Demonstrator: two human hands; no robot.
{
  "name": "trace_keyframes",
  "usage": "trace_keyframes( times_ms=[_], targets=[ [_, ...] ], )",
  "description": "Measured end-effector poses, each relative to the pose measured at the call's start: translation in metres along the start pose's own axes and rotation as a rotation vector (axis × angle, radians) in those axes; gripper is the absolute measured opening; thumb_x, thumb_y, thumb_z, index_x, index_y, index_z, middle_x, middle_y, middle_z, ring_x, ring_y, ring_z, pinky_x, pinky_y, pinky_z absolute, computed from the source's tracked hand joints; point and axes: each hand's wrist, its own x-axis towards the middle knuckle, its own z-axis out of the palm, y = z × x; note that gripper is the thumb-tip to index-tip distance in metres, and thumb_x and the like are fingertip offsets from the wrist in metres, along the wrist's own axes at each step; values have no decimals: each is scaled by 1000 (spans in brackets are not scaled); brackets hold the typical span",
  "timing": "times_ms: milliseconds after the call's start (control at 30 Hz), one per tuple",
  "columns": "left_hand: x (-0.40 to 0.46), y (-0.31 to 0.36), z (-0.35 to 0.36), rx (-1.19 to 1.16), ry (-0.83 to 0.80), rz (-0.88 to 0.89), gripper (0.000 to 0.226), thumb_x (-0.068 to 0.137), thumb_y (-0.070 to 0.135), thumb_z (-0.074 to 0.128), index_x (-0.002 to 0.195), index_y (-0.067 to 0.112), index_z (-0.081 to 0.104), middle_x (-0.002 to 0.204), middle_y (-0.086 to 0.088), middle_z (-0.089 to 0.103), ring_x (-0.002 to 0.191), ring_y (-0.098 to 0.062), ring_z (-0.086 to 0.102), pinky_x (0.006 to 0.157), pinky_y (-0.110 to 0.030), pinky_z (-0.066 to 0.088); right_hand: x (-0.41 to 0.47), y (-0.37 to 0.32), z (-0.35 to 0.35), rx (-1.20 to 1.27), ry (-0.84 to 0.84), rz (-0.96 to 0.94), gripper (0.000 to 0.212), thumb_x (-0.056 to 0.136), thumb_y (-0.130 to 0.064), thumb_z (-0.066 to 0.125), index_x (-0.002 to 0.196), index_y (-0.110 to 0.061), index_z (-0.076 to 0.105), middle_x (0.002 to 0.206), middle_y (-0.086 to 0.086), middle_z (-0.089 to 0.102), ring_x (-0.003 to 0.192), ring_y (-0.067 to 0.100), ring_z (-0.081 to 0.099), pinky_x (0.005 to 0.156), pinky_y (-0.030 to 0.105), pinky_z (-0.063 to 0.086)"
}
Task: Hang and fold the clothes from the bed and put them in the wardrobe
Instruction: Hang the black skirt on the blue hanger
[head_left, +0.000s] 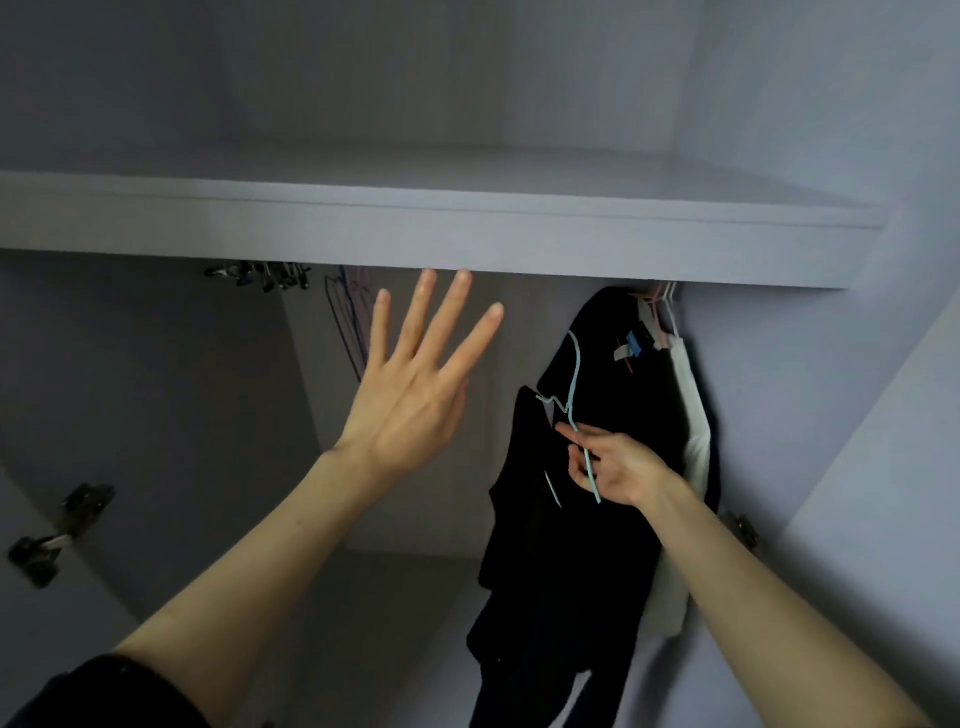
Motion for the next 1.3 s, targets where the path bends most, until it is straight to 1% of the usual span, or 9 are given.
trace_keyframes(
  times_ms=[133,233,367,467,700,833,967,1100,1300],
  targets=[
    [29,-4,7,92,33,-12,84,74,0,64,147,13,24,152,-22,22,140,-45,13,105,-69,12,17,-13,-1,303,-47,-30,14,94,0,48,92,-5,62,98,6,63,48,5,53,45,16,46],
    [40,-8,14,122,2,-69,89,72,0,66,148,14,22,153,-19,20,141,-41,10,105,-69,11,30,-30,5,278,-49,-97,25,93,4,40,97,-12,59,84,3,58,51,8,47,45,21,38],
    [42,-11,21,179,24,-66,90,70,1,68,147,16,24,154,-16,22,141,-37,10,106,-66,11,40,-47,13,243,-85,-214,44,92,12,28,116,-16,52,90,4,55,68,13,47,58,24,35],
    [41,-15,24,215,35,-54,92,68,2,68,147,19,23,153,-14,25,141,-39,18,106,-65,13,46,-58,14,256,-144,-321,41,94,11,29,110,-16,55,99,4,60,77,15,53,49,17,41],
    [43,-15,32,266,64,-65,94,68,6,71,147,19,21,154,-13,21,140,-38,12,105,-66,10,60,-72,2,260,-247,-448,47,91,11,24,114,-16,55,109,4,62,54,5,46,42,14,32],
    [43,-16,36,282,68,-77,94,70,8,71,147,20,18,153,-11,12,140,-38,8,106,-65,6,66,-77,-7,335,-270,-491,47,92,9,25,115,-17,56,97,-2,71,55,5,48,44,15,34],
    [43,-14,37,293,71,-82,96,71,8,70,148,20,15,153,-11,11,140,-38,8,106,-65,4,71,-88,-8,334,-226,-474,47,92,11,25,110,-17,58,106,2,65,56,7,45,44,15,32],
    [43,-14,37,295,78,-84,95,71,8,70,147,20,15,152,-11,11,140,-37,9,106,-65,7,77,-106,-2,252,-89,-452,31,95,5,36,101,-15,58,107,6,60,49,5,44,40,14,29],
    [42,-14,35,284,60,-92,94,72,8,70,147,21,14,152,-10,11,140,-37,9,106,-64,7,85,-113,1,-130,491,-572,36,93,10,38,124,2,53,81,10,58,57,9,45,42,10,39]
  ],
)
